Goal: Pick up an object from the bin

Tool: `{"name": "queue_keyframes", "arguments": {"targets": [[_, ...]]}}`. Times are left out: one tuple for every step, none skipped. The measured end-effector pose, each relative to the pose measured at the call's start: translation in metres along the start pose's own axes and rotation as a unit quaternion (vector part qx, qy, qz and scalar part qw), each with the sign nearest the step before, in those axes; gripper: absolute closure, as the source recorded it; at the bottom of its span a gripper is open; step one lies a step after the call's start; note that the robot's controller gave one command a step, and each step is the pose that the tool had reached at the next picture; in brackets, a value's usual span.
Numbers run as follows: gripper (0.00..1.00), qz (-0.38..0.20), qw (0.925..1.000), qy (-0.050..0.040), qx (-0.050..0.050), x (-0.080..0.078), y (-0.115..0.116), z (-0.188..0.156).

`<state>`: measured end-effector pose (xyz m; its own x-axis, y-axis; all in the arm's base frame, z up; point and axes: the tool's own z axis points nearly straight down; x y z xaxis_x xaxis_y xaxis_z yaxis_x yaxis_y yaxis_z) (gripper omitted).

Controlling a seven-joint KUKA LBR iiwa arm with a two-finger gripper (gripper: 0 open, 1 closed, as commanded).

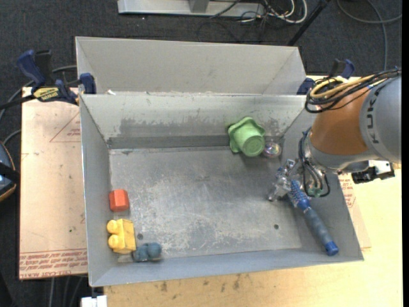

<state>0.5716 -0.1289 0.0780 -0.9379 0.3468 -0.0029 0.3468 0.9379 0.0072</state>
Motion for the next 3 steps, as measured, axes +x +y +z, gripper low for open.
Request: {"name": "queue_keyframes", "arguments": {"targets": [[1.00, -0.107, 0.9943, -0.0044, 0.003, -0.074, 0.024, -0.111], [1.00, -0.357, 0.9343, -0.0009, 0.003, -0.063, 0.046, -0.146], [0.00, -0.355, 0.9347, 0.0002, 0.002, -0.063, 0.045, -0.145]]}}
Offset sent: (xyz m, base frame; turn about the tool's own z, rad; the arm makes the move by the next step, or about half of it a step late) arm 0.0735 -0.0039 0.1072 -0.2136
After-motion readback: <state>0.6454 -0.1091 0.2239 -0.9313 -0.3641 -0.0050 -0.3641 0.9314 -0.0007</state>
